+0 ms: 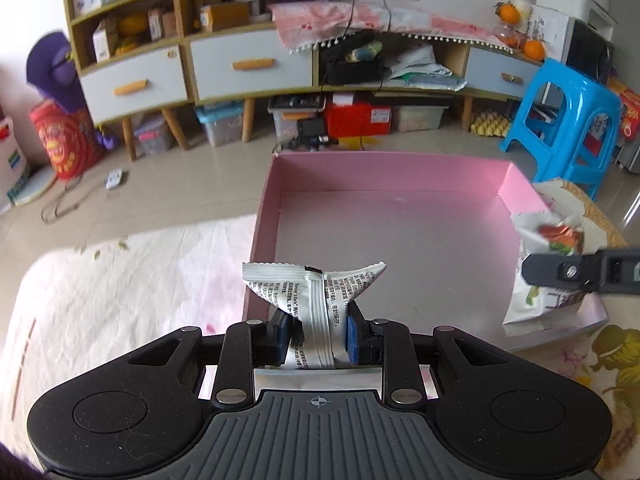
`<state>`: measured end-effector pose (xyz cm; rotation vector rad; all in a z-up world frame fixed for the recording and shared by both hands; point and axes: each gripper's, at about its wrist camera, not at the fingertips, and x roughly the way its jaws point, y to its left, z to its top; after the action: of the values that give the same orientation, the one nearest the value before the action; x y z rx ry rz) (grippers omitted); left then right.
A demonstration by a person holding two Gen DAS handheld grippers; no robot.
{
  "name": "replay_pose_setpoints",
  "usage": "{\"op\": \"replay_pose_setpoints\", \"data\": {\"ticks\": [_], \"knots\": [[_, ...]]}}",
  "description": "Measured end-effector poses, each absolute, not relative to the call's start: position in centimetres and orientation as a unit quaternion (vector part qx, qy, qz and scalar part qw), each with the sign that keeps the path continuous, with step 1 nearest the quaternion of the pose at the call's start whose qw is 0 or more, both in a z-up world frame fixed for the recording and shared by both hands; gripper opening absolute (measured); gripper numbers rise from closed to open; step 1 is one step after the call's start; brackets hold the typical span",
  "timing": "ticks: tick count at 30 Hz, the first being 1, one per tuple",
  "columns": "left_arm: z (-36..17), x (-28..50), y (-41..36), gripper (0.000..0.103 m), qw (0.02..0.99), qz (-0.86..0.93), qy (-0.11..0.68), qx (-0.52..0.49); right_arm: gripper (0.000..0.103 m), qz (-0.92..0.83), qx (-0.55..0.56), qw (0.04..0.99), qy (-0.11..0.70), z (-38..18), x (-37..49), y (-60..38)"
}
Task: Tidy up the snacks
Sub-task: 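Carry both snacks into the pink box and open both grippers, then move both open grippers back over the snack pile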
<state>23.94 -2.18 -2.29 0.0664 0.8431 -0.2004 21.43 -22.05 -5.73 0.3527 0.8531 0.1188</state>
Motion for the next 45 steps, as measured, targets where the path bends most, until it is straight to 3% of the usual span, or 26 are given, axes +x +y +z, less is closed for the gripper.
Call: {"op": "replay_pose_setpoints", "data": {"ticks": [15,18,20,23,28,45], "knots": [[-2.4,22.7,-0.8,0.027,0.888,-0.083,0.452,-0.004,0.035,0.060,0.123,0.888,0.439,-5.9,20.9,-21.7],[-2.3,22.2,-0.6,0.032,0.894,-0.088,0.439,-0.012,0.045,0.063,0.122,0.890,0.435,-5.4,20.5,-21.7],[-2.1,21.9,-0.4,0.049,0.895,-0.092,0.435,-0.017,0.067,0.065,0.124,0.893,0.428,-4.9,20.1,-21.7],[-1.4,21.3,-0.3,0.070,0.901,-0.097,0.422,-0.019,0.071,0.070,0.123,0.895,0.422,-4.1,19.6,-21.6],[-0.3,20.1,-0.3,0.084,0.903,-0.099,0.417,-0.016,0.078,0.068,0.127,0.896,0.419,-3.0,18.4,-21.6],[2.1,12.9,1.7,0.093,0.907,-0.098,0.410,-0.004,0.083,0.073,0.127,0.891,0.430,-0.4,12.9,-20.5]]}}
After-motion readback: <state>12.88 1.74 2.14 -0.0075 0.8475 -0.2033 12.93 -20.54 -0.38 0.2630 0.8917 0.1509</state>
